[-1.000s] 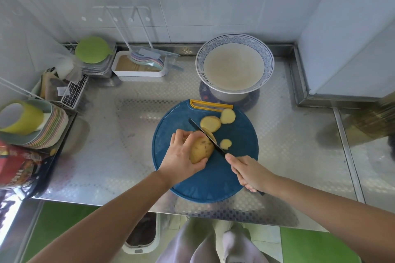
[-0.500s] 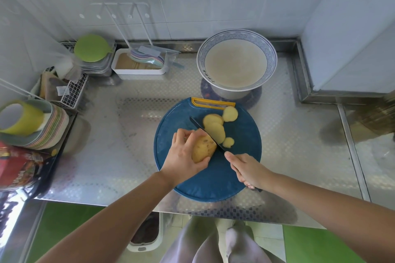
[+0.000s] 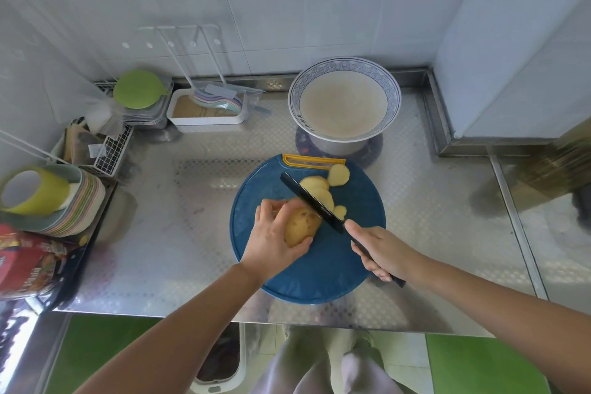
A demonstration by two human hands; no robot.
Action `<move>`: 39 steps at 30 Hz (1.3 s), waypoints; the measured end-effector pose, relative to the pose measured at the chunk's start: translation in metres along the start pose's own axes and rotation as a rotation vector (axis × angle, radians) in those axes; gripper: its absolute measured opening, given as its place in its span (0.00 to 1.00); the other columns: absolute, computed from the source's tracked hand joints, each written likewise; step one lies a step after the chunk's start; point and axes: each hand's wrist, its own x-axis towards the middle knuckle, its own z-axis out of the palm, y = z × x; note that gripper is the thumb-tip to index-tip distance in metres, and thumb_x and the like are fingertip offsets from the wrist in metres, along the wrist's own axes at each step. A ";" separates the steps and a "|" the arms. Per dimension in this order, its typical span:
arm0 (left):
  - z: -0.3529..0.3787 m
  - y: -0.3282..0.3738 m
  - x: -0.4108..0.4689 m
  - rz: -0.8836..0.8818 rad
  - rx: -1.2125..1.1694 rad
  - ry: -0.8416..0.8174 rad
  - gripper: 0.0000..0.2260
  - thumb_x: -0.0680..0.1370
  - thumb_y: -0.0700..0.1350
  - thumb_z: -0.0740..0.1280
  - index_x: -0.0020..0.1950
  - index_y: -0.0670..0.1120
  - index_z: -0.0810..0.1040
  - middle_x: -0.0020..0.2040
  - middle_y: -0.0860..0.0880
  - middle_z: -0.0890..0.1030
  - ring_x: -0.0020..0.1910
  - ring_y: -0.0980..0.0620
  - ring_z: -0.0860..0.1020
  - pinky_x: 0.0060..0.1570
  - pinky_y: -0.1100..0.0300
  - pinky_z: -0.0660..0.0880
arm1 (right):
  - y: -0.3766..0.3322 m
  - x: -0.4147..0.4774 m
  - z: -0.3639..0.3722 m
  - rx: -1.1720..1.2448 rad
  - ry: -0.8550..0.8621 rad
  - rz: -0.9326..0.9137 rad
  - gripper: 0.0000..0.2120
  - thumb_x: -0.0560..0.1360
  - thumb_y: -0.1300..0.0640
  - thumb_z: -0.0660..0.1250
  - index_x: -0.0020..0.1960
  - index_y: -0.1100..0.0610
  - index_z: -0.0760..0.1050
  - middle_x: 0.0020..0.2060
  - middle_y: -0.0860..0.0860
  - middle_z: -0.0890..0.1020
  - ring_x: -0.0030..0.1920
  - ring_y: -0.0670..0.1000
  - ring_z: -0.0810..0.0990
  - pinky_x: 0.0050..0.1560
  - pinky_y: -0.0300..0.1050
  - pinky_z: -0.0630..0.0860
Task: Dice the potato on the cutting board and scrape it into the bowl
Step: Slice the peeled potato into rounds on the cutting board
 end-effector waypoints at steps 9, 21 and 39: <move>-0.002 -0.001 -0.001 0.023 -0.012 0.001 0.27 0.68 0.58 0.71 0.63 0.62 0.64 0.55 0.55 0.60 0.59 0.52 0.65 0.58 0.58 0.69 | -0.004 -0.030 -0.002 -0.154 0.093 -0.089 0.27 0.82 0.39 0.50 0.33 0.56 0.60 0.18 0.45 0.61 0.18 0.45 0.60 0.22 0.33 0.60; -0.003 -0.004 -0.003 0.024 -0.092 0.019 0.26 0.66 0.62 0.68 0.62 0.61 0.66 0.57 0.52 0.63 0.57 0.56 0.67 0.60 0.60 0.70 | 0.002 -0.030 0.007 -0.306 0.147 -0.223 0.28 0.80 0.37 0.48 0.34 0.59 0.61 0.25 0.50 0.65 0.25 0.46 0.65 0.31 0.41 0.64; -0.001 -0.009 -0.002 0.034 -0.087 0.058 0.28 0.65 0.61 0.70 0.62 0.58 0.66 0.57 0.54 0.64 0.56 0.65 0.67 0.58 0.70 0.66 | 0.000 -0.026 0.014 -0.293 0.128 -0.221 0.28 0.76 0.34 0.45 0.34 0.56 0.60 0.25 0.48 0.65 0.26 0.44 0.64 0.35 0.42 0.65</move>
